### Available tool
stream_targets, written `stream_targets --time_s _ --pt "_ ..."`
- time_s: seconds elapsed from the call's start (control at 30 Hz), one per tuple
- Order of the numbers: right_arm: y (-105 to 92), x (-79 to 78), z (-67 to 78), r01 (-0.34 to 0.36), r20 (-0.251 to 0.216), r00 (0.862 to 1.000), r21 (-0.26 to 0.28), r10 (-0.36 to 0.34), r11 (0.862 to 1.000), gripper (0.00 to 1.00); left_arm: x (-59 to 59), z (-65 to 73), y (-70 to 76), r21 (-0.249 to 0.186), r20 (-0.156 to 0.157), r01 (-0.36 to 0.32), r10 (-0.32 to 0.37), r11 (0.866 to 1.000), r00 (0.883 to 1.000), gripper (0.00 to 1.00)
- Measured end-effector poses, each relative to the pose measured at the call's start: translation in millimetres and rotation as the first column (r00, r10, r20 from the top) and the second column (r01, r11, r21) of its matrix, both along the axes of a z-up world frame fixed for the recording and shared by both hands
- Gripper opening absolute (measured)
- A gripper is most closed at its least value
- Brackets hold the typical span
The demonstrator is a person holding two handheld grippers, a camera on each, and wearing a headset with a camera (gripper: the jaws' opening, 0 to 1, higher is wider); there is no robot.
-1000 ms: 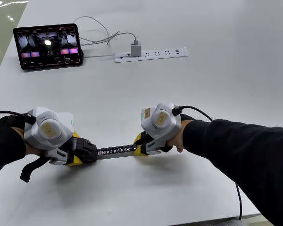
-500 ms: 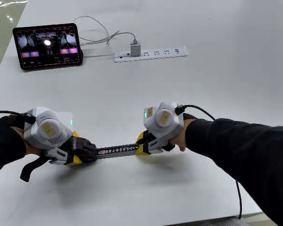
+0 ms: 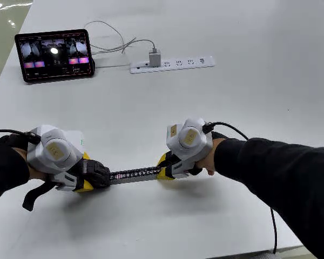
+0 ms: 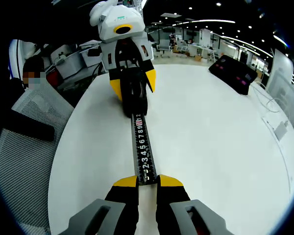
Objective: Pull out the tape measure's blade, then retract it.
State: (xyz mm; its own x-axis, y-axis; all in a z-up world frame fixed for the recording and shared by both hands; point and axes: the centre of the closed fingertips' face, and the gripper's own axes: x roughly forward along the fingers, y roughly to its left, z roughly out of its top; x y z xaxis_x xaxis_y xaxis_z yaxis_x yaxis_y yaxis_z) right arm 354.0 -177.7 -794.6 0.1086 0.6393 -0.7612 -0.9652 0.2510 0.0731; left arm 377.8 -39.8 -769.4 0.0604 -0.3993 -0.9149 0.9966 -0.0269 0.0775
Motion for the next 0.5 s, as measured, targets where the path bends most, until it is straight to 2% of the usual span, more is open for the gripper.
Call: stream_targets --time_s 0.5 --pt "-5.1 -0.8 1.3 0.006 -0.004 1.000 -0.003 -0.006 1.000 0.08 -1.0 1.2 -1.4 -0.001 -0.001 0.001 -0.001 1.000 1.000 0.32"
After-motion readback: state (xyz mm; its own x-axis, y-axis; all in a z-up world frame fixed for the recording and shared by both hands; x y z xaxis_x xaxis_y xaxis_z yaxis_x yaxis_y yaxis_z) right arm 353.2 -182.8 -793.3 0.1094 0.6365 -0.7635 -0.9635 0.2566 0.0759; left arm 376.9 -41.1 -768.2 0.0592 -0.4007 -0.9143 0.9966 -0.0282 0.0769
